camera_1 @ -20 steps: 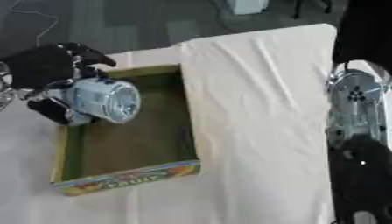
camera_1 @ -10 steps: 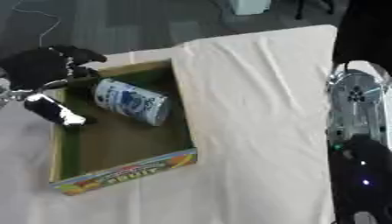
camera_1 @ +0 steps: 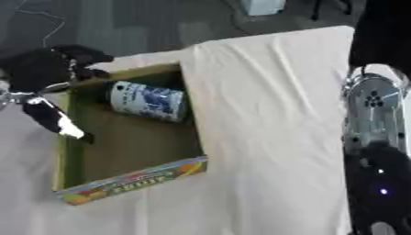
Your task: Pick up objects on the table and place them in the box.
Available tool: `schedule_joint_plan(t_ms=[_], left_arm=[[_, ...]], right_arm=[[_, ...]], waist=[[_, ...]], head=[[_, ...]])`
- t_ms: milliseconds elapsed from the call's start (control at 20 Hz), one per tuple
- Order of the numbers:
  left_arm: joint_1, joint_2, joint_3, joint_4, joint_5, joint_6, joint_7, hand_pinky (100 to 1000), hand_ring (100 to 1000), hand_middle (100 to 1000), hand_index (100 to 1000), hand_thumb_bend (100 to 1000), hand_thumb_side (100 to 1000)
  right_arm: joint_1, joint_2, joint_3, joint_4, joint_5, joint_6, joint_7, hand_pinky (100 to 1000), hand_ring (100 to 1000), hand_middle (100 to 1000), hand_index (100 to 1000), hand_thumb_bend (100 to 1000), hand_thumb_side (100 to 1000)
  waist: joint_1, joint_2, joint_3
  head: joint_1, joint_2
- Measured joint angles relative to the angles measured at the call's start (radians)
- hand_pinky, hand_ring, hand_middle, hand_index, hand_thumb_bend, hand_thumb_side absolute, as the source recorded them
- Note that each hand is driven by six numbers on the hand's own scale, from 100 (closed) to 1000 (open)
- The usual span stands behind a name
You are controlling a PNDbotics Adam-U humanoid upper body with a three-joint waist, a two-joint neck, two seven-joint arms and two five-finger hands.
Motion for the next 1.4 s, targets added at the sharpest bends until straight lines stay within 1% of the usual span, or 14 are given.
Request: schedule_joint_plan(t_ms=[50,150,200,250,350,500,550,600,700,900,1000,1150,1200,1400], left_arm=[[0.025,0.025,0.025,-0.073,0.096,0.014,0.062,666,776,831,863,410,880],[0.084,0.073,0.085,-0.225,0.299,0.036,0.213,633,756,810,853,370,871],[0.119,0.099,0.115,-0.295,0.396,0.044,0.293,566,707,764,833,239,902],[0.154,0.113,0.145,-0.355,0.49,0.038,0.379,555,698,756,829,234,893],[0.243,0.125,0.201,-0.427,0.646,-0.009,0.532,524,679,728,812,191,904],[0.36,0.081,0.259,-0.465,0.775,-0.107,0.67,341,506,529,619,111,856],[0.383,0.042,0.275,-0.469,0.795,-0.143,0.699,338,505,525,612,132,932],[0.396,0.005,0.289,-0.47,0.803,-0.158,0.699,346,514,517,600,103,848],[0.399,-0.065,0.311,-0.472,0.797,-0.175,0.681,337,490,510,586,102,857],[0.345,-0.127,0.324,-0.473,0.727,-0.198,0.659,333,493,524,583,110,866],[0.326,-0.134,0.324,-0.473,0.696,-0.197,0.659,339,494,533,598,115,860],[0.297,-0.158,0.324,-0.474,0.661,-0.139,0.641,335,489,551,682,138,881],[0.294,-0.162,0.324,-0.474,0.645,-0.112,0.631,329,474,582,813,165,889],[0.297,-0.163,0.324,-0.474,0.618,0.002,0.615,363,493,603,827,145,888]], right_arm=[[0.005,-0.006,0.0,0.0,0.002,-0.001,0.0,313,416,472,660,100,939],[0.018,-0.014,-0.006,0.0,0.01,-0.004,-0.003,313,417,472,661,100,938],[0.024,-0.018,-0.008,0.0,0.013,-0.006,-0.003,310,418,474,663,100,934],[0.038,-0.024,-0.012,0.0,0.019,-0.009,-0.003,308,419,474,663,100,933],[0.07,-0.035,-0.02,0.0,0.032,-0.018,0.0,305,419,474,662,100,930],[0.123,-0.052,-0.033,0.0,0.052,-0.048,0.011,292,414,468,656,100,924],[0.153,-0.059,-0.038,0.0,0.06,-0.063,0.018,291,416,468,658,100,879],[0.178,-0.064,-0.041,0.0,0.069,-0.076,0.028,286,419,472,662,100,919],[0.233,-0.074,-0.046,0.0,0.089,-0.097,0.05,282,426,477,668,100,911],[0.351,-0.095,-0.052,0.0,0.141,-0.121,0.108,275,428,479,668,100,907],[0.388,-0.105,-0.054,0.0,0.16,-0.136,0.135,273,428,479,667,100,908],[0.421,-0.122,-0.055,0.0,0.181,-0.158,0.17,271,428,478,667,100,906],[0.424,-0.127,-0.055,0.0,0.185,-0.162,0.179,273,424,476,662,100,909],[0.416,-0.131,-0.053,0.0,0.18,-0.17,0.184,276,423,475,661,100,913]], waist=[[0.002,-0.003,0.009],[-0.001,-0.01,0.029],[-0.006,-0.014,0.038],[-0.012,-0.019,0.052],[-0.03,-0.034,0.09],[-0.067,-0.048,0.141],[-0.084,-0.056,0.164],[-0.102,-0.065,0.181],[-0.127,-0.082,0.213],[-0.158,-0.114,0.271],[-0.16,-0.121,0.293],[-0.162,-0.13,0.309],[-0.162,-0.13,0.312],[-0.16,-0.13,0.31]], head=[[-0.004,0.0],[-0.026,0.0],[-0.038,-0.001],[-0.054,-0.003],[-0.09,-0.02],[-0.154,-0.07],[-0.185,-0.09],[-0.213,-0.106],[-0.273,-0.133],[-0.404,-0.228],[-0.447,-0.265],[-0.473,-0.284],[-0.475,-0.292],[-0.474,-0.329]])
